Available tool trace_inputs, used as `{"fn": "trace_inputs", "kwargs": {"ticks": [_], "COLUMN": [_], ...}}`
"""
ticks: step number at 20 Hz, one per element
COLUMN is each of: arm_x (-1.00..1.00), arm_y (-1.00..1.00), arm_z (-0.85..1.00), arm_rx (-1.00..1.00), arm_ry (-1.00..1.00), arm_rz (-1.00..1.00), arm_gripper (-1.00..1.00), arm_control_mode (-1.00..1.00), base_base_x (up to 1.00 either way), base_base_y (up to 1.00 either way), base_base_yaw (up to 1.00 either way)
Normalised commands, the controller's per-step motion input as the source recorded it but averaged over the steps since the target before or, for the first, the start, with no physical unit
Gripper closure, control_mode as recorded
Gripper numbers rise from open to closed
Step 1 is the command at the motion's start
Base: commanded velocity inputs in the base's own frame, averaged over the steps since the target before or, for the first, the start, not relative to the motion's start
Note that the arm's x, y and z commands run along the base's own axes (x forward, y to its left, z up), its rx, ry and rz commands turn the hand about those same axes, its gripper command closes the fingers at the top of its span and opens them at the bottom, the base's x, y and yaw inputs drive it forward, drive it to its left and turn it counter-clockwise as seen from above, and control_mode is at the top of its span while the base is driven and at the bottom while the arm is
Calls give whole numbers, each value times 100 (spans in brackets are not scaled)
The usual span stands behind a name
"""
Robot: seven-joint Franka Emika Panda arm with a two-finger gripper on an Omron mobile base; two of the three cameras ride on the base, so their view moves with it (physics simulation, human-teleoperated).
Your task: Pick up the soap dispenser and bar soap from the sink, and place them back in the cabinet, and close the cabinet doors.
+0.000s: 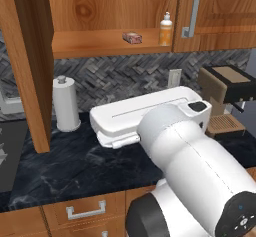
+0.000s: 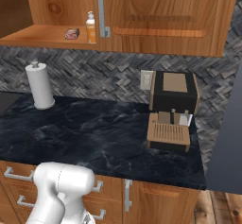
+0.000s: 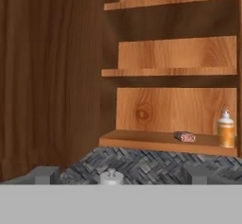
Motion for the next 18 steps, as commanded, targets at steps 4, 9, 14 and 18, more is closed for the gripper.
{"fn": "trace_inputs", "kwargs": {"ticks": [4, 9, 14, 18], "arm_x": [-19, -16, -20, -19], "arm_y": [24, 27, 25, 34], "arm_z": [0, 0, 0, 0], "arm_rx": [0, 0, 0, 0], "arm_ry": [2, 5, 4, 4], "arm_rz": [14, 12, 10, 6], "arm_gripper": [-100, -100, -100, -100], "arm_control_mode": [-100, -100, -100, -100], "base_base_x": [0, 0, 0, 0], "base_base_y": [0, 0, 0, 0], "base_base_yaw": [0, 0, 0, 0]}}
